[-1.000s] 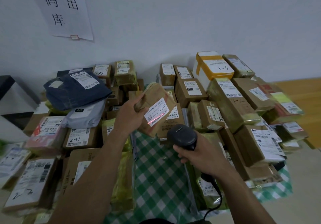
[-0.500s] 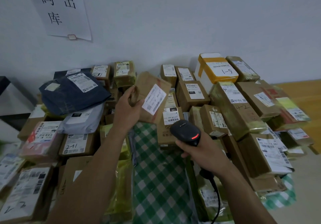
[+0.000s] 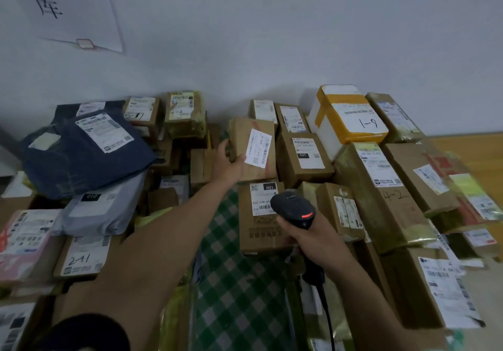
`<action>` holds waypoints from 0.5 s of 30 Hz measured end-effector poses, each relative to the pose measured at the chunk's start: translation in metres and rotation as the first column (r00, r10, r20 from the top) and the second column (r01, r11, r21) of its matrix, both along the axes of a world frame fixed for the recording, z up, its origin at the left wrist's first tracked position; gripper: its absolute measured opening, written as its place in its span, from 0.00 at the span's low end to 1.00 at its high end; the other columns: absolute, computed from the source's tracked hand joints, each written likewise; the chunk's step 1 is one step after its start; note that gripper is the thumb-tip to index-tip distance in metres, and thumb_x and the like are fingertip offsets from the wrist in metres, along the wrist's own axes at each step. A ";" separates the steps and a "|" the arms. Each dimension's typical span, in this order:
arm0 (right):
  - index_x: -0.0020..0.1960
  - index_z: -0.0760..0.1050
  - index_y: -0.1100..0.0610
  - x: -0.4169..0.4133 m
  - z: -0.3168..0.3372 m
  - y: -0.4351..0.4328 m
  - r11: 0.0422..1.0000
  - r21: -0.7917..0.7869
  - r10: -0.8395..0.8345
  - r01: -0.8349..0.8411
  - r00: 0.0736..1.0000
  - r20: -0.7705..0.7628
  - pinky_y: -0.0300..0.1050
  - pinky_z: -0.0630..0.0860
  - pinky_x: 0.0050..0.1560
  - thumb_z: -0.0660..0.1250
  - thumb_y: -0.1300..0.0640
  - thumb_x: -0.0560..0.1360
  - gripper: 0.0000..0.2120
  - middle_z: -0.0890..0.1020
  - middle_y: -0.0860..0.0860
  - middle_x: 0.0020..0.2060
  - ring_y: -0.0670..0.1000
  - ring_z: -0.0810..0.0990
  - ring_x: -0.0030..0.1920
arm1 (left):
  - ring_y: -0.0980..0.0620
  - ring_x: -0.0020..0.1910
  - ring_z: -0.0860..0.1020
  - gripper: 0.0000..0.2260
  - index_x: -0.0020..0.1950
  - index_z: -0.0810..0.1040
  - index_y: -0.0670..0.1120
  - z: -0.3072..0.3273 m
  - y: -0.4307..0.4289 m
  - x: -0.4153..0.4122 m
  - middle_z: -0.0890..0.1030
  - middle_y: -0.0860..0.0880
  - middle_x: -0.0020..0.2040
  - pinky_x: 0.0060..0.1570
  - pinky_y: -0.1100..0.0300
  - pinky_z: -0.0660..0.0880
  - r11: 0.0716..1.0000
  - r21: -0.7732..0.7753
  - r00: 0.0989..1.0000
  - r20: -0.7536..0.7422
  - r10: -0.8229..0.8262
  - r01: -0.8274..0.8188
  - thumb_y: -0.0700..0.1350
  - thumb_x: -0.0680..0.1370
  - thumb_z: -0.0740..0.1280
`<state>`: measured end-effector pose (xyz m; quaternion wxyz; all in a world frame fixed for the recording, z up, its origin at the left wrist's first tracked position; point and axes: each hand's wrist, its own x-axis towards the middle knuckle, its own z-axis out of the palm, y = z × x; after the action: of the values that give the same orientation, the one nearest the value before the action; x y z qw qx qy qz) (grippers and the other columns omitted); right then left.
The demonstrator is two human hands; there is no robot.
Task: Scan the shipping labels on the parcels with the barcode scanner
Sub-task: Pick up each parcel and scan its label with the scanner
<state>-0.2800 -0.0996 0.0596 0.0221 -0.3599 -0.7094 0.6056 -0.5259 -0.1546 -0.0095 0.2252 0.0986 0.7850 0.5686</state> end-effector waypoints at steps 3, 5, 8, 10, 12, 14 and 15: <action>0.63 0.75 0.42 -0.007 -0.007 0.005 1.000 0.013 0.021 -0.022 0.999 0.038 0.31 0.76 0.37 0.72 0.49 0.80 0.13 0.86 0.43 0.49 0.40 0.86 0.42 | 0.44 0.71 0.74 0.27 0.80 0.62 0.53 -0.019 0.011 -0.007 0.72 0.48 0.74 0.64 0.46 0.77 0.999 -0.037 0.996 0.089 -0.014 0.018 0.50 0.83 0.68; 0.65 0.74 0.44 -0.009 -0.009 0.008 1.000 0.000 0.016 -0.016 0.999 0.036 0.31 0.77 0.36 0.72 0.50 0.80 0.15 0.86 0.44 0.50 0.42 0.87 0.43 | 0.45 0.68 0.76 0.24 0.79 0.65 0.52 -0.027 0.018 -0.011 0.74 0.48 0.73 0.58 0.52 0.77 0.996 -0.071 0.991 0.122 -0.051 0.060 0.51 0.84 0.66; 0.64 0.75 0.44 -0.010 -0.012 0.012 1.000 -0.021 -0.007 0.008 0.999 0.037 0.31 0.78 0.36 0.72 0.52 0.80 0.14 0.86 0.44 0.51 0.43 0.87 0.44 | 0.47 0.63 0.79 0.19 0.76 0.71 0.52 -0.036 0.026 -0.017 0.78 0.49 0.70 0.56 0.54 0.76 0.959 -0.173 0.969 0.146 -0.201 0.225 0.52 0.85 0.64; 0.63 0.77 0.44 -0.010 -0.013 0.013 0.999 -0.027 -0.025 0.026 0.999 0.033 0.32 0.78 0.37 0.72 0.53 0.80 0.13 0.87 0.43 0.49 0.43 0.87 0.44 | 0.47 0.63 0.78 0.20 0.77 0.70 0.52 -0.040 0.029 -0.017 0.79 0.49 0.69 0.61 0.52 0.75 0.926 -0.234 0.952 0.156 -0.265 0.296 0.52 0.84 0.65; 0.62 0.77 0.42 -0.009 -0.013 0.012 1.000 -0.019 -0.018 0.018 0.999 0.032 0.33 0.79 0.38 0.72 0.52 0.80 0.12 0.87 0.41 0.47 0.42 0.87 0.44 | 0.47 0.65 0.78 0.22 0.78 0.68 0.52 -0.041 0.025 -0.016 0.78 0.51 0.68 0.62 0.51 0.75 0.916 -0.247 0.947 0.144 -0.287 0.316 0.52 0.84 0.65; 0.59 0.76 0.40 -0.007 -0.012 0.008 1.000 -0.022 -0.010 0.011 1.000 0.029 0.36 0.80 0.39 0.72 0.50 0.80 0.10 0.87 0.41 0.45 0.41 0.86 0.42 | 0.47 0.65 0.79 0.22 0.78 0.69 0.52 -0.043 0.016 -0.013 0.79 0.52 0.67 0.61 0.53 0.77 0.920 -0.226 0.946 0.123 -0.299 0.320 0.49 0.84 0.67; 0.59 0.76 0.40 -0.005 -0.012 0.005 0.999 -0.028 -0.016 0.017 1.000 0.024 0.39 0.81 0.40 0.72 0.50 0.80 0.10 0.87 0.41 0.45 0.42 0.86 0.41 | 0.48 0.63 0.80 0.21 0.76 0.71 0.52 -0.045 0.011 -0.011 0.80 0.51 0.68 0.60 0.54 0.79 0.928 -0.198 0.947 0.126 -0.294 0.314 0.48 0.83 0.67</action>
<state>-0.2854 -0.0941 0.0475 0.0138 -0.3732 -0.6979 0.6111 -0.5365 -0.1439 -0.0548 0.3568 0.1671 0.8056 0.4424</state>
